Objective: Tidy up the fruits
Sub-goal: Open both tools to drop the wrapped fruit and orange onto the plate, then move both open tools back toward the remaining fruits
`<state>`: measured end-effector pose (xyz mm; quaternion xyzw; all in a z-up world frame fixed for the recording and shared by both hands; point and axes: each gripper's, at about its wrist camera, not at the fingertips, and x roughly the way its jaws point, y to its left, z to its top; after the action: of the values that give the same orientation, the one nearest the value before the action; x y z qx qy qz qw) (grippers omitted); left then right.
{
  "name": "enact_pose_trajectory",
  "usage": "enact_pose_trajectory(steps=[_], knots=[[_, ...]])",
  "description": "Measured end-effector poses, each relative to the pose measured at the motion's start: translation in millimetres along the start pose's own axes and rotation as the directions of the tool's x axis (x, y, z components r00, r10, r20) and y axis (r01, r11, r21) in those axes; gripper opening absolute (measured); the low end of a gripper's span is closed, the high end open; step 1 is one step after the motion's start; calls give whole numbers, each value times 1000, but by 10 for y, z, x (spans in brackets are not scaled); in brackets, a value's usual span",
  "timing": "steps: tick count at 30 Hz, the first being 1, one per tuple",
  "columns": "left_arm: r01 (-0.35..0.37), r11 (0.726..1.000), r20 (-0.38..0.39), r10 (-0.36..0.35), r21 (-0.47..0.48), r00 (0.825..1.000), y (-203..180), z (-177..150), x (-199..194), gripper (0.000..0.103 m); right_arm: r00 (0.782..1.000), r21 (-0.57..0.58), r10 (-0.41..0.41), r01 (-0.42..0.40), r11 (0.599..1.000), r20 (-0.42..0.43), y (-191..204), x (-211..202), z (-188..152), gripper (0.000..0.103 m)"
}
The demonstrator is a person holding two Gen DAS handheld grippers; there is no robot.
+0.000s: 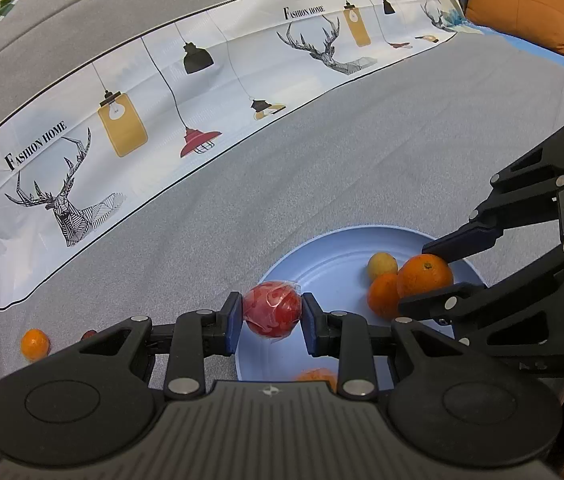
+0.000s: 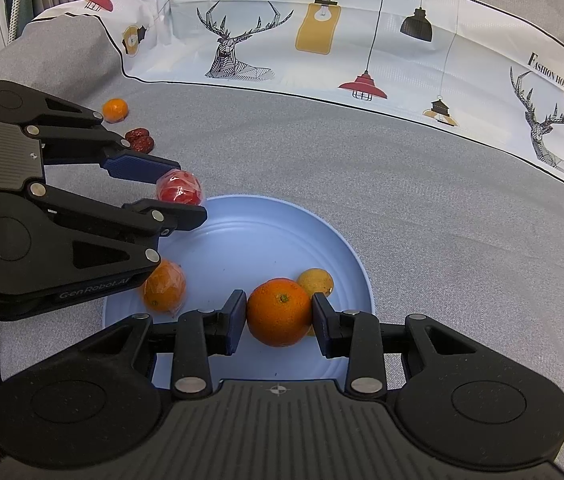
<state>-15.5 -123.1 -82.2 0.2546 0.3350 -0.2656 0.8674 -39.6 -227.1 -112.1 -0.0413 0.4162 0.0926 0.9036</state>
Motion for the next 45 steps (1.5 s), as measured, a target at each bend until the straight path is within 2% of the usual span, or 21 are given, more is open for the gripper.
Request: enact_pose_trajectory(steps=[5, 7, 8, 12, 17, 18, 21, 22, 26, 28, 29, 30, 33, 35, 36, 37, 38, 40, 41, 43, 45], knots=[[6, 1000, 8, -6, -12, 1000, 16, 45, -30, 35, 1000, 1, -13, 13, 1000, 6, 3, -6, 8, 38], [4, 1000, 22, -4, -30, 1000, 48, 63, -59, 42, 999, 13, -37, 37, 999, 14, -5, -16, 17, 45], [4, 999, 36, -2, -50, 999, 85, 81, -84, 45, 999, 28, -42, 42, 999, 20, -27, -25, 24, 52], [-6, 988, 66, 16, -153, 998, 288, 131, -145, 49, 998, 69, -57, 55, 996, 32, -80, -40, 39, 53], [-64, 960, 77, 88, -272, 993, 552, 182, -209, 49, 996, 85, -69, 64, 994, 56, -87, -65, 68, 53], [-82, 952, 72, 107, -294, 992, 613, 188, -216, 46, 995, 90, -72, 66, 994, 63, -90, -71, 77, 53], [-137, 920, 17, 154, -367, 988, 820, 166, -196, 14, 993, 106, -81, 72, 992, 81, -96, -85, 107, 53], [-160, 907, -10, 169, -390, 985, 888, 149, -171, 11, 993, 111, -80, 70, 991, 87, -96, -90, 113, 53], [-287, 816, -133, 255, -502, 958, 1240, 58, -117, 9, 993, 141, -53, 38, 989, 106, -84, -84, 166, 51], [-363, 763, -199, 304, -535, 932, 1410, -13, -103, 10, 992, 148, -44, 26, 989, 120, -57, -81, 194, 45], [-398, 728, -237, 320, -558, 918, 1511, -54, -90, 10, 991, 151, -40, 20, 988, 129, -41, -80, 212, 37], [-419, 697, -267, 324, -581, 908, 1609, -114, -93, 10, 990, 153, -35, 13, 988, 139, -26, -78, 232, 30], [-474, 604, -352, 318, -640, 880, 1878, -270, -58, 13, 985, 161, -16, -12, 987, 170, 32, -76, 290, 24], [-525, 532, -416, 321, -664, 851, 2066, -390, -47, 22, 983, 163, 4, -34, 986, 185, 68, -57, 327, 23], [-549, 499, -445, 322, -671, 836, 2138, -448, -33, 37, 982, 164, 16, -47, 985, 189, 91, -45, 343, 23], [-569, 466, -471, 319, -678, 823, 2210, -500, -24, 47, 981, 165, 30, -62, 984, 192, 111, -29, 357, 23], [-579, 440, -490, 309, -687, 815, 2273, -548, -11, 48, 980, 165, 45, -78, 983, 194, 135, -8, 373, 23], [-588, 399, -523, 268, -704, 809, 2388, -637, 33, 50, 978, 165, 72, -106, 981, 198, 186, 32, 396, 23], [-579, 384, -528, 239, -719, 815, 2427, -677, 59, 51, 976, 165, 83, -117, 979, 199, 213, 49, 411, 23], [-563, 376, -529, 199, -736, 825, 2472, -708, 102, 52, 973, 167, 102, -138, 976, 205, 266, 83, 447, 24], [-577, 375, -543, 203, -725, 815, 2515, -698, 134, 52, 971, 167, 114, -151, 974, 210, 321, 103, 481, 24]])
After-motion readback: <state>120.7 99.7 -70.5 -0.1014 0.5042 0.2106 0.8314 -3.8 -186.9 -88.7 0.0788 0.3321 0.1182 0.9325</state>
